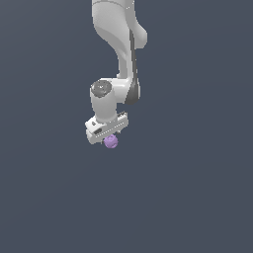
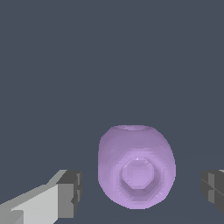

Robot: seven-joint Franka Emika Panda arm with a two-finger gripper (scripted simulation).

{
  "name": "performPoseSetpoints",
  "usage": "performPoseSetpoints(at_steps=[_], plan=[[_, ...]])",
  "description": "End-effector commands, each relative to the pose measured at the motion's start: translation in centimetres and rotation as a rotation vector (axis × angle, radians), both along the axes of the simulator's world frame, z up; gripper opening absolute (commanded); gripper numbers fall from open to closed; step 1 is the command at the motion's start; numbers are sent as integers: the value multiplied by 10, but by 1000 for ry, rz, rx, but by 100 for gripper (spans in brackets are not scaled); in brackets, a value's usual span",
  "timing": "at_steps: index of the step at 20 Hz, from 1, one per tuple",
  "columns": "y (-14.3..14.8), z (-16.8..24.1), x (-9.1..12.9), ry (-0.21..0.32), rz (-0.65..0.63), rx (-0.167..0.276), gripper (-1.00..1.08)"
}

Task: Pick up the object and move it to a goal position.

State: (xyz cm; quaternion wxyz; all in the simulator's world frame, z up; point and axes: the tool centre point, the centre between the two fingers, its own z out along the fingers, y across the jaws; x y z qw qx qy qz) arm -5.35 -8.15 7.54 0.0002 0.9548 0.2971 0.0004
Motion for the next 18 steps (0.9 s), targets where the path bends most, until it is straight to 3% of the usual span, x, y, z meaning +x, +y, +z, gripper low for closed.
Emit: performPoseSetpoints(at_steps=[1, 10, 11, 18], plan=[[0, -12, -1, 1, 1, 0, 100], [0, -36, 0, 1, 3, 0, 100], [0, -36, 0, 1, 3, 0, -100], [0, -36, 0, 1, 3, 0, -100]])
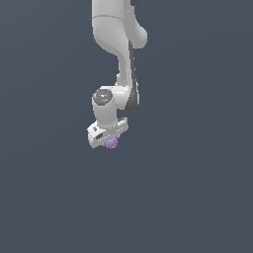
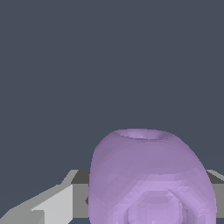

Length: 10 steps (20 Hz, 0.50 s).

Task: Pick up the object and move it to a goal position.

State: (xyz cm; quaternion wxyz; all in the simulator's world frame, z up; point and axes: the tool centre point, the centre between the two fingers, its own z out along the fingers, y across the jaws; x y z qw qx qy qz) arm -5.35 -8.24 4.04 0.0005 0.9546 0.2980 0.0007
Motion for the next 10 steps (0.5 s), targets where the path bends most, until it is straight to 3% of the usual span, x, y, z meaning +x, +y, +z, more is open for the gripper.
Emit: performPoseSetpoints(at_steps=[1, 10], plan=[[1, -1, 0, 2, 1, 1, -100], [12, 13, 1, 0, 0, 0, -100]])
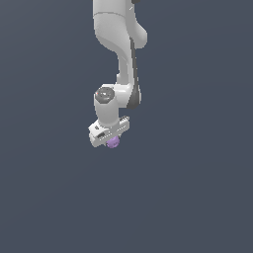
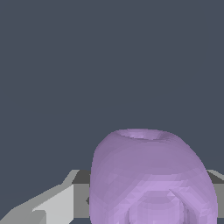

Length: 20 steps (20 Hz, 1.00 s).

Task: Pick up the object and move it to a goal position.

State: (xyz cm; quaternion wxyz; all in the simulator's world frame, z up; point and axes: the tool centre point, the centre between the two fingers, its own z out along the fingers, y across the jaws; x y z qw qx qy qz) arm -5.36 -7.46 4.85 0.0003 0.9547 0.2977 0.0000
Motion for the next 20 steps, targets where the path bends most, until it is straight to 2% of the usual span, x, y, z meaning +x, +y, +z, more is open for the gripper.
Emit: performPoseSetpoints(at_steps=[1, 20], plan=[[8, 9, 1, -1, 1, 0, -100], [129, 137, 12, 0, 2, 0, -100]])
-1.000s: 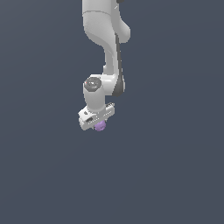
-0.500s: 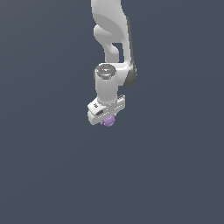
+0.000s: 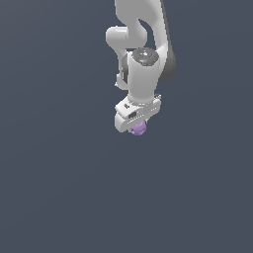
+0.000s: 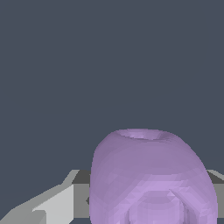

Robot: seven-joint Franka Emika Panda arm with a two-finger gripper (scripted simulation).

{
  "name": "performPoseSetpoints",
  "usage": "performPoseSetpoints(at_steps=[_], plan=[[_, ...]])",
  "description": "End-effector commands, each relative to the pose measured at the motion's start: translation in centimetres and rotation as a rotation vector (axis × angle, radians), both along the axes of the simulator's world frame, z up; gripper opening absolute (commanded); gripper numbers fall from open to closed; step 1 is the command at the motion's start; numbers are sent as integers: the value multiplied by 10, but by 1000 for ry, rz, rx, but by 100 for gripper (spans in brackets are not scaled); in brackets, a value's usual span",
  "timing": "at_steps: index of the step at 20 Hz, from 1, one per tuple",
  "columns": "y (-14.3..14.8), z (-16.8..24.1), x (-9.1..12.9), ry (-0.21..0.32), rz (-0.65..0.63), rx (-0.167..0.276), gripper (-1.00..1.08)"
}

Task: Pick up the object and move it to a goal position.

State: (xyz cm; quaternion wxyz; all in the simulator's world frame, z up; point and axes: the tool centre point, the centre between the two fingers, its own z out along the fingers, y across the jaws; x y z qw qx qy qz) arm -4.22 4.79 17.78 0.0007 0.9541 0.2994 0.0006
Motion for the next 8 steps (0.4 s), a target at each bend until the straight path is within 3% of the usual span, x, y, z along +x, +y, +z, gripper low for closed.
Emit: performPoseSetpoints(at_steps=[1, 8], plan=[[11, 11, 1, 1, -1, 0, -100], [22, 24, 4, 2, -2, 1, -100]])
